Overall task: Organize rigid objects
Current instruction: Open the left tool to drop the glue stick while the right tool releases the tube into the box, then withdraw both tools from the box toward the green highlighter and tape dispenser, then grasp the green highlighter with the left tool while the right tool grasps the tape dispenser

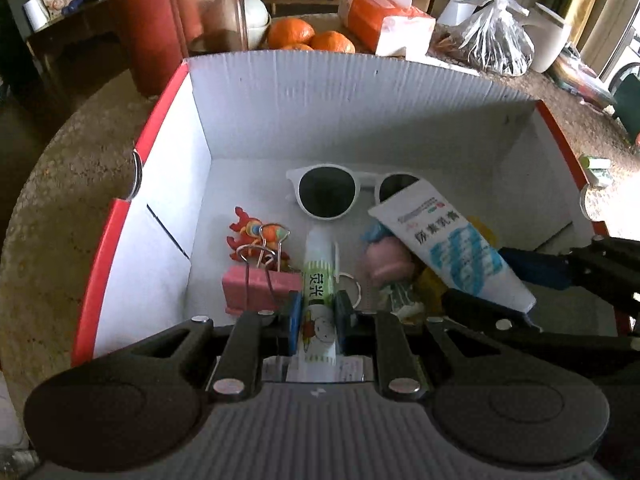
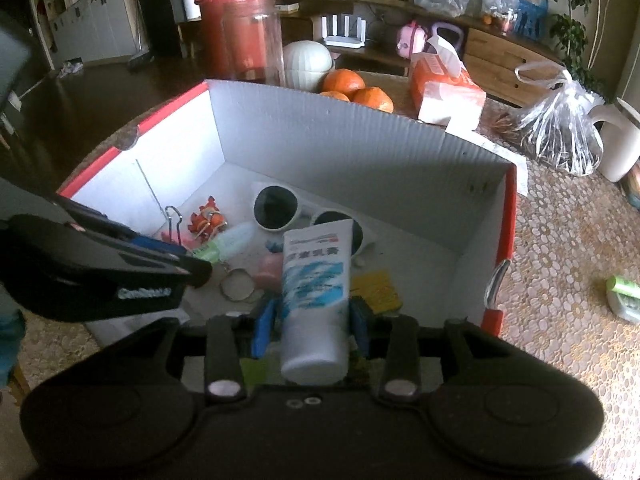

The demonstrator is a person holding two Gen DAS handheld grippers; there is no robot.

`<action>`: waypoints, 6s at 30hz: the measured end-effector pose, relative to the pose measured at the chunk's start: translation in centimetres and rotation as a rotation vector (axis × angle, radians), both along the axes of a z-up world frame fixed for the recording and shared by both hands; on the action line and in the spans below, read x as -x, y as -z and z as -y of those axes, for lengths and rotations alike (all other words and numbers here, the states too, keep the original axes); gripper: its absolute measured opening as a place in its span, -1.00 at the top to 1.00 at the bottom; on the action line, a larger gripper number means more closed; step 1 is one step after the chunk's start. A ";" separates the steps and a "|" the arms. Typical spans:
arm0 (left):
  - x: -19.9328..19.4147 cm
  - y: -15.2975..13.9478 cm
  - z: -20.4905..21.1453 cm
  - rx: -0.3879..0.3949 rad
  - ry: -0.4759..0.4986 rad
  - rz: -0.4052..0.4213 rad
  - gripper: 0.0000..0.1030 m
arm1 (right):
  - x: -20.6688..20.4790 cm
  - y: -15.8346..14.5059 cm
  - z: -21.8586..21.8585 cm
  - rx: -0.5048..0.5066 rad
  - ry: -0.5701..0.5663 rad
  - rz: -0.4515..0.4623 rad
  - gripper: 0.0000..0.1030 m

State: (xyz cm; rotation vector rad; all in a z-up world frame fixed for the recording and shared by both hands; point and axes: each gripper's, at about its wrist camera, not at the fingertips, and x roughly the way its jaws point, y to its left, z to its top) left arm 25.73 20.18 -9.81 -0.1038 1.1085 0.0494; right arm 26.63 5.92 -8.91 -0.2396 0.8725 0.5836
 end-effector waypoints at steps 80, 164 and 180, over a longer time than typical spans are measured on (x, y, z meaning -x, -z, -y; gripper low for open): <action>-0.4 -8.2 25.7 0.089 0.315 0.181 -0.93 | 6.4 -3.1 30.7 -0.212 0.253 0.182 -0.81; -22.3 3.4 31.5 0.269 -0.080 -0.093 -0.57 | -14.1 7.1 29.8 -0.034 0.066 0.219 0.22; -22.1 3.0 29.7 0.266 -0.080 -0.077 -0.57 | -16.4 7.5 28.6 -0.092 0.053 0.199 -0.04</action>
